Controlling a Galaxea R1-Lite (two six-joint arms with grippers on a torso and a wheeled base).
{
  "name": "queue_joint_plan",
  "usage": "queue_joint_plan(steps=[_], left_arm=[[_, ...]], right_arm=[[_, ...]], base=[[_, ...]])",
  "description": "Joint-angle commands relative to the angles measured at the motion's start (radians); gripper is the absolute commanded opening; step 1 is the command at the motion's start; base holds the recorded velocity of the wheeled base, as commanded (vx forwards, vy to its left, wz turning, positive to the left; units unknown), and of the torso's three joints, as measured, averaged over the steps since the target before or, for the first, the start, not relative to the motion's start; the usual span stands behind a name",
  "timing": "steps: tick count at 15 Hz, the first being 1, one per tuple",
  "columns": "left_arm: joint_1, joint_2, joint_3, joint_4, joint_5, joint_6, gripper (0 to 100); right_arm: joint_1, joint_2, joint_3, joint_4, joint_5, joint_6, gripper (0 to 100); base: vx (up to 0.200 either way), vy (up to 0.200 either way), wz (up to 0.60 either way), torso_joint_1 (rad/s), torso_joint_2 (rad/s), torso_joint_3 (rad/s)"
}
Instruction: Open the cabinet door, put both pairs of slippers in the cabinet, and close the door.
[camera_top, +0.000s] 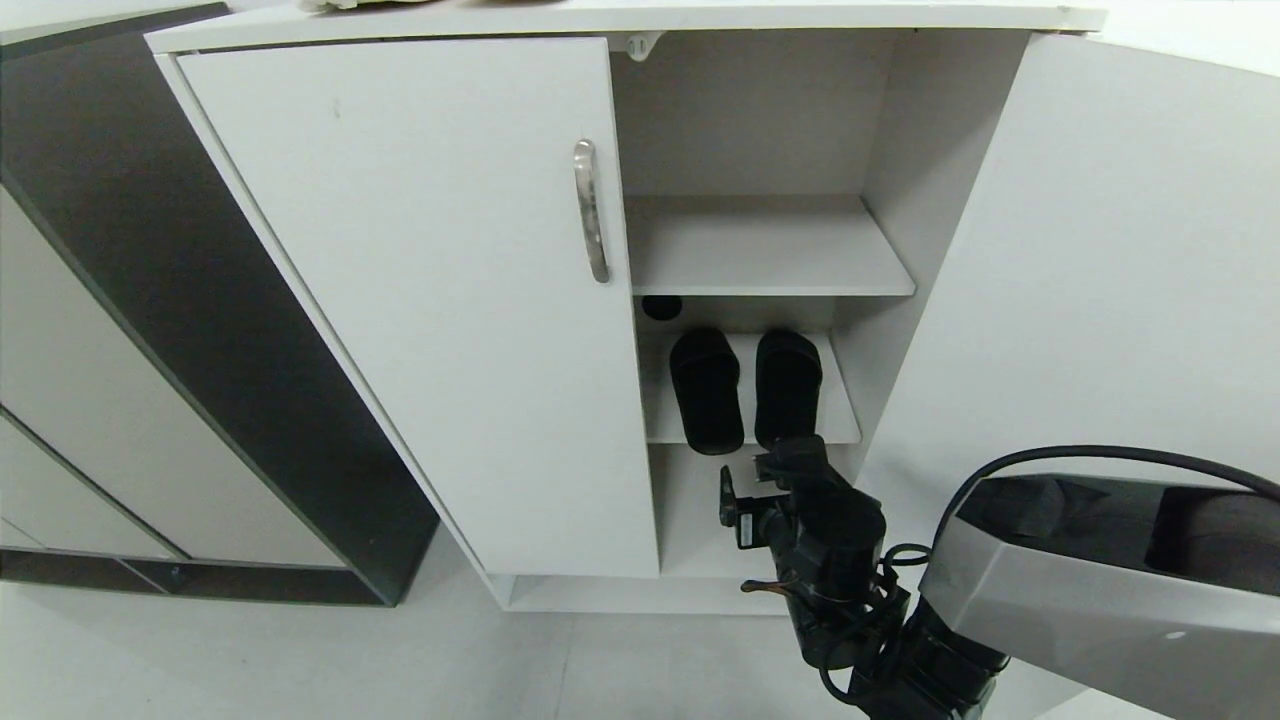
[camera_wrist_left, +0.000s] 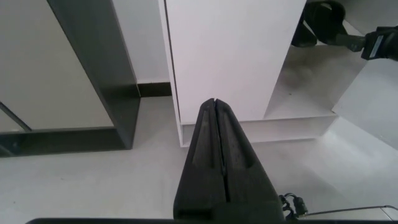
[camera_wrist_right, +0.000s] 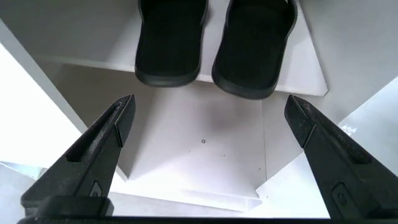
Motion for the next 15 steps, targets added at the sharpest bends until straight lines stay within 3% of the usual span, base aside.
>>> queue_joint_plan(steps=[1,4,15], left_arm=[[0.0,0.002,0.0,0.0,-0.001,0.0,0],[0.0,0.002,0.0,0.0,-0.001,0.0,0],[0.0,0.0,0.0,0.0,-0.001,0.002,0]], right_arm=[[0.0,0.001,0.0,0.0,0.0,-0.003,100],[0.0,0.001,0.001,0.0,-0.002,-0.006,100],[-0.001,-0.004,0.05,-0.023,0.006,-0.031,100]], base=[[0.0,0.0,0.0,0.0,0.0,0.0],[0.0,0.0,0.0,0.004,0.0,0.04],[0.0,0.0,0.0,0.001,0.0,0.193]])
